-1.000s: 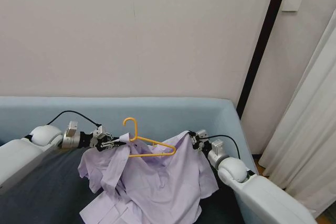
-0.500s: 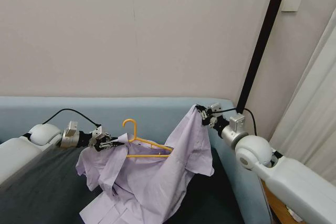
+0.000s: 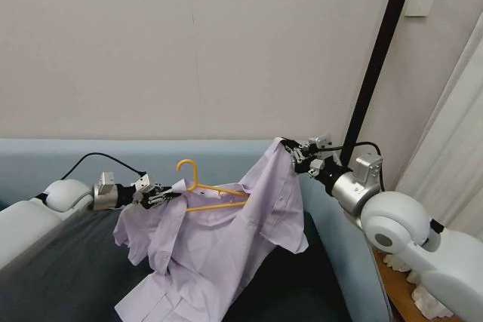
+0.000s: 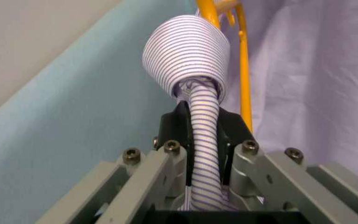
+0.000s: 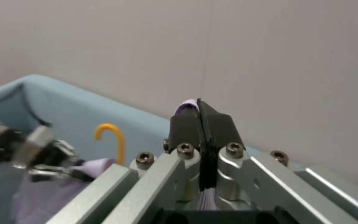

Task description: Pick up the clothes from the sofa and hang them on the clothes hanger.

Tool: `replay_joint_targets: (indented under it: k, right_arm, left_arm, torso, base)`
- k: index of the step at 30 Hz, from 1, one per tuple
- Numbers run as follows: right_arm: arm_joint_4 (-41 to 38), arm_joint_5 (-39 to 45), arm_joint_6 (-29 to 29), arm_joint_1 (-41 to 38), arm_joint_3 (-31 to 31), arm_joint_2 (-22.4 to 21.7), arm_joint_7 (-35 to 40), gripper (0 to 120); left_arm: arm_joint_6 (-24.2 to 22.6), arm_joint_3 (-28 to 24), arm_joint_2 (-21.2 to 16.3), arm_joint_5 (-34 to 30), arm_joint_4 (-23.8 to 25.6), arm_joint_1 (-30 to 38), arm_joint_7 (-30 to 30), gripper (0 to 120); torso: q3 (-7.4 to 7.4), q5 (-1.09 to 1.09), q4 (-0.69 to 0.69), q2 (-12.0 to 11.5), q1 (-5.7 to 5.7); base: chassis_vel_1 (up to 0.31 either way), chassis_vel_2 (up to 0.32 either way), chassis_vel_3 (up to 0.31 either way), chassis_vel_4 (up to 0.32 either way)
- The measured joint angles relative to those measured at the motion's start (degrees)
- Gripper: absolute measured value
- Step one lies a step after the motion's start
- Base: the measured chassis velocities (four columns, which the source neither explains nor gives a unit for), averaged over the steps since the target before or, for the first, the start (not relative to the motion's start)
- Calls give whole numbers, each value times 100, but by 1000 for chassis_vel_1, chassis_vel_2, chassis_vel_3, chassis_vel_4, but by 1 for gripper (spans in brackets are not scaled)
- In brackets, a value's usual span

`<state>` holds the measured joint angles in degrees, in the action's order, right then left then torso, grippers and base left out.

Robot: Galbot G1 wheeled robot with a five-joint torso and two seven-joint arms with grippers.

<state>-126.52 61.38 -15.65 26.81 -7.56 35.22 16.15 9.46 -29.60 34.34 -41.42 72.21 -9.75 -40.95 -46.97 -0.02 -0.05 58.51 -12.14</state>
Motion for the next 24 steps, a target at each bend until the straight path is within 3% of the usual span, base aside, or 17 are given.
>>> replay_joint_targets:
  k: [7, 11, 15, 20, 24]
  right_arm:
    - [-1027, 325, 83, 167, 268, -553, -77, 0]
    - [-1332, 298, 184, 235, 269, -767, -251, 0]
    - [-1511, 125, 219, 392, 126, -881, -372, 0]
    - [-1369, -550, 337, 982, 123, -807, -595, 0]
    - [-876, -1487, 386, 1843, 219, -335, -683, 0]
  left_arm:
    - [-129, -202, 445, -210, -138, 424, 966, 7]
    - [-152, -168, 509, -387, -133, 535, 1218, 7]
    - [-177, -22, 521, -634, 13, 649, 1313, 7]
    - [-180, 38, 234, -973, 400, 858, 1279, 7]
    - [-191, -60, -304, -1298, 949, 1276, 1159, 7]
  torso:
    - [0, 2, -3, 0, 0]
    - [0, 0, 2, 0, 0]
    - [0, 0, -2, 0, 0]
    - [0, 0, -3, 0, 0]
    - [1, 0, 1, 0, 1]
  base:
    - [0, 0, 0, 0]
    - [0, 0, 0, 0]
    - [0, 0, 0, 0]
    - [0, 0, 0, 0]
    - [0, 0, 0, 0]
